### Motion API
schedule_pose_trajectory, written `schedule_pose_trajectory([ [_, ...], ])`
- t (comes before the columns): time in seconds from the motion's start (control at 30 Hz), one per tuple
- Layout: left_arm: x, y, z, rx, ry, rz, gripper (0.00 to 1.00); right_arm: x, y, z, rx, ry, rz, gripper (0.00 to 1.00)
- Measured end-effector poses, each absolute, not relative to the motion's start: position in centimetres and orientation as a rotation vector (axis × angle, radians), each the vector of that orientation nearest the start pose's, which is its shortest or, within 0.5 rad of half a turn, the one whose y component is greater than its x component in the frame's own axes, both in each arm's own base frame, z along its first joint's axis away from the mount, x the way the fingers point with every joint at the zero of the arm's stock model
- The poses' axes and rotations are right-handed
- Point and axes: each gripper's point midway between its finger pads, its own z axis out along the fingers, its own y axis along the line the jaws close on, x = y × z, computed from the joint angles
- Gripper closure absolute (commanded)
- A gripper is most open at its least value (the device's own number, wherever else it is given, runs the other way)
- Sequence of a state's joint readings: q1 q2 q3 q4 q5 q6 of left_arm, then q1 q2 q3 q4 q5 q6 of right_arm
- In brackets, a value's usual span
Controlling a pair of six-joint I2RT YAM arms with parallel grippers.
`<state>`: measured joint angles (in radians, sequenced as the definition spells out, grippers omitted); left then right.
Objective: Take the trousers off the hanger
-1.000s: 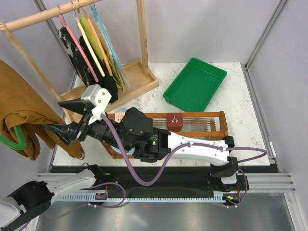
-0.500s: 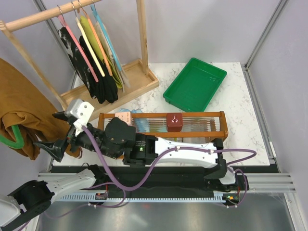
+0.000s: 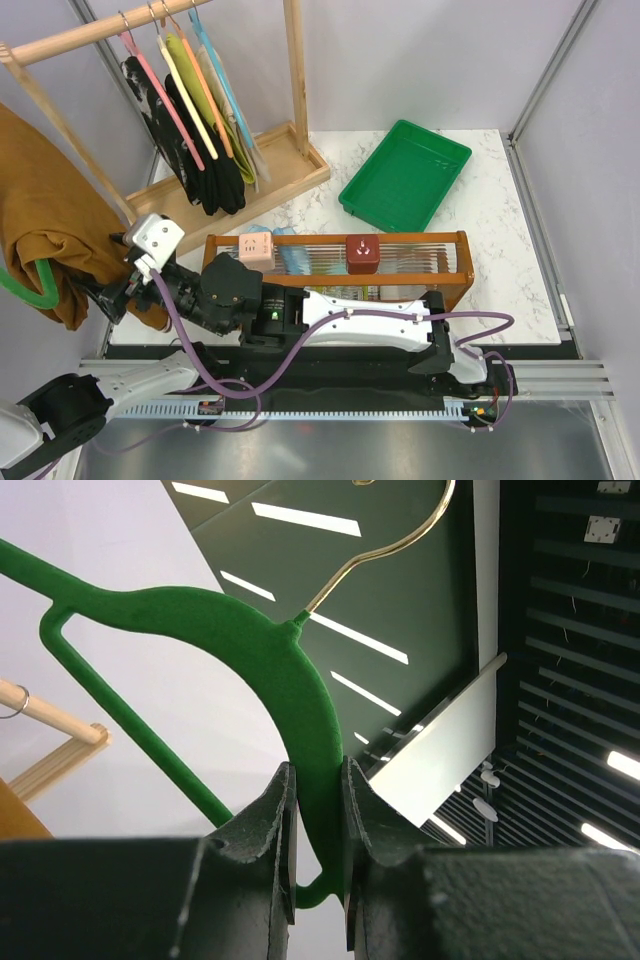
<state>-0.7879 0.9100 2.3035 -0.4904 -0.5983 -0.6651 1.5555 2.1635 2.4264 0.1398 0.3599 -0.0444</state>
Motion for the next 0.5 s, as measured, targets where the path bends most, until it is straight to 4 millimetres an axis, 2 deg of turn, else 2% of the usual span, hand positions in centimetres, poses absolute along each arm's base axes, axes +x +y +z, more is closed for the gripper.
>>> schedule_pose_trajectory([
  [0.07, 6.4, 4.6, 73.7, -0.568, 0.724, -1.158, 0.98, 7.6, 62.2, 51.2, -0.625, 1.091, 1.098, 0.25],
  [0.13, 6.4, 4.5, 73.6, -0.567, 0.725, -1.158, 0.98, 7.9, 62.2, 51.5, -0.596, 1.082, 1.090, 0.27],
  [0.37, 6.4, 4.6, 73.6, -0.567, 0.726, -1.157, 0.98, 8.2, 62.4, 51.3, -0.590, 1.077, 1.072, 0.21],
  [0.5, 6.3, 4.7, 73.5, -0.570, 0.724, -1.156, 0.98, 8.1, 62.3, 50.3, -0.621, 1.092, 1.057, 0.21],
])
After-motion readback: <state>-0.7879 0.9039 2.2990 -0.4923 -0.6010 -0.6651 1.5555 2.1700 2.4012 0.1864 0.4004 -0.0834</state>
